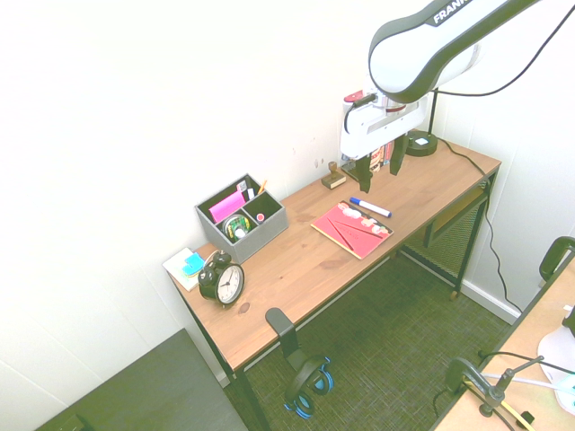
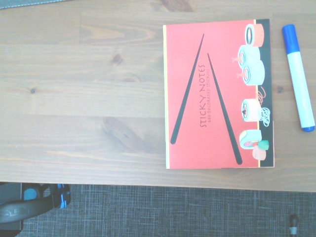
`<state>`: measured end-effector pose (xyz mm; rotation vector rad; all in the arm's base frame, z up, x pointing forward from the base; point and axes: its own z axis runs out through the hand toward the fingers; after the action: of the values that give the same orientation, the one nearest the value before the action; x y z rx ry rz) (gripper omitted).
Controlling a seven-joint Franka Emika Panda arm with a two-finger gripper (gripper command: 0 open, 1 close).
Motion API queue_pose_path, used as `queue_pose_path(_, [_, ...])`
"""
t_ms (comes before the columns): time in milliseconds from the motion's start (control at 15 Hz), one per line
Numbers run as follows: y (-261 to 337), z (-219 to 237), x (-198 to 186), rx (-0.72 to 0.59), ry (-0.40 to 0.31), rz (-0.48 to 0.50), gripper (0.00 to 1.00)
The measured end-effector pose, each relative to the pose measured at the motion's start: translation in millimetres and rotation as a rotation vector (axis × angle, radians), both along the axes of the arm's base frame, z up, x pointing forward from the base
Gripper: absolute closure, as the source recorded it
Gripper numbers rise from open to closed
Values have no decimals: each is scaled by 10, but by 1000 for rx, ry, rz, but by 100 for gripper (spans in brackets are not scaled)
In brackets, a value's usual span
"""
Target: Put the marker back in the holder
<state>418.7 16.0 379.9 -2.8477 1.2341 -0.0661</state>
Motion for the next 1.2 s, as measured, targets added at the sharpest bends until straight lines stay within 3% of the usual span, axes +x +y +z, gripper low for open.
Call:
queue_pose_path(133, [-2,-35,18,-6,5,11,0])
queue_pose_path(467, [-337,-109,153,-112,-75,148,0])
queue_pose_path(733, [-874,-558,231,-117,-61,145,0])
queue_pose_path(1200, [-1154,-1391,413,-98,-61,168,0])
